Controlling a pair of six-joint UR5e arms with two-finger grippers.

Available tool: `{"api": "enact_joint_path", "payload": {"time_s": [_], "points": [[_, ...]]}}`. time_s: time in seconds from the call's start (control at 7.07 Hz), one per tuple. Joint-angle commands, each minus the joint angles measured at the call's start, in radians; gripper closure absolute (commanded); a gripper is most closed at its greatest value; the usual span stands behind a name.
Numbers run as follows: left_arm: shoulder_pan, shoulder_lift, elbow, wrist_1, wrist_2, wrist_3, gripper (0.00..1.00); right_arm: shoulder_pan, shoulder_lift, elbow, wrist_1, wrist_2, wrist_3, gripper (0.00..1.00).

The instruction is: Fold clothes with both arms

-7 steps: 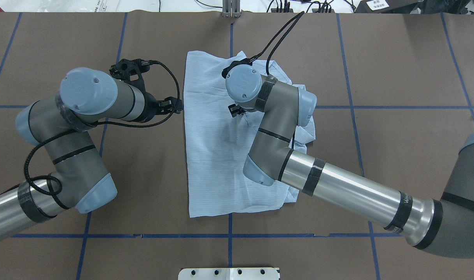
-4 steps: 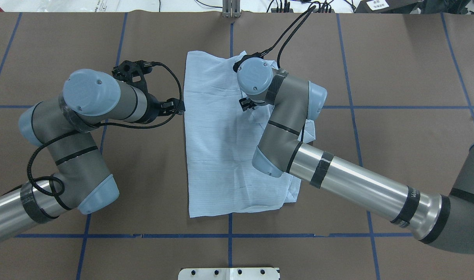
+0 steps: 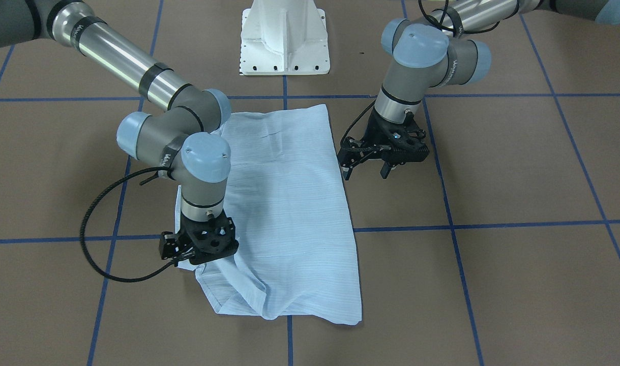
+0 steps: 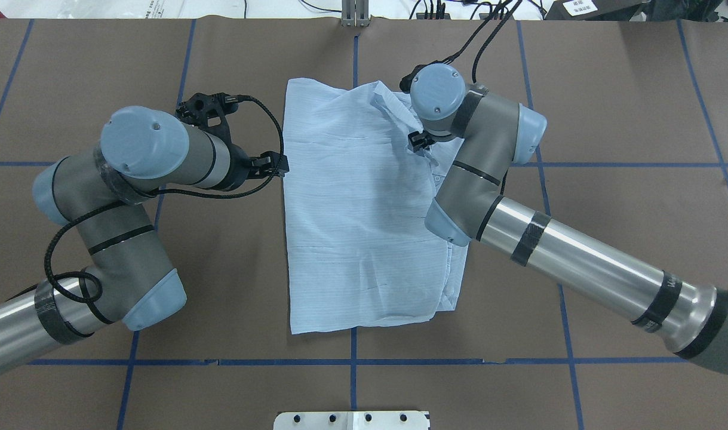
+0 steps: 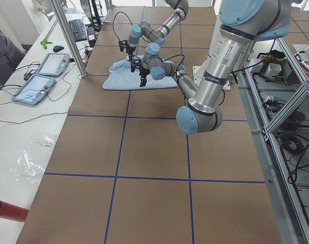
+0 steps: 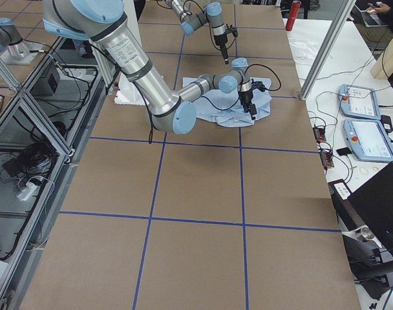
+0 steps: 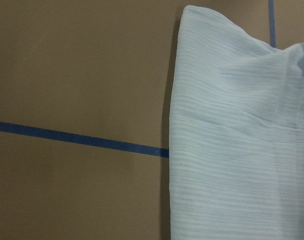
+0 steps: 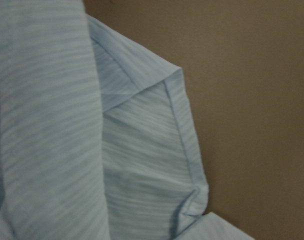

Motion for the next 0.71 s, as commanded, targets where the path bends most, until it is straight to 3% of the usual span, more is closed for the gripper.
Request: {"api": "enact_joint_path", "payload": {"time_s": [0.0,0.28,0.57], "points": [[0.008,-0.001,-0.001,0.002,0.001,0.000,0.00,0.090,-0.082,0.066,0.001,0.072,-0.118,0.00],[0.007,0.002,-0.013,0.005,0.001,0.003,0.00,0.102,-0.061,0.098,0.000,0.157,-0.109,0.00],[0.013,0.003,-0.062,0.006,-0.016,0.004,0.00,0.104,-0.140,0.265,-0.013,0.256,-0.068,0.00]]}}
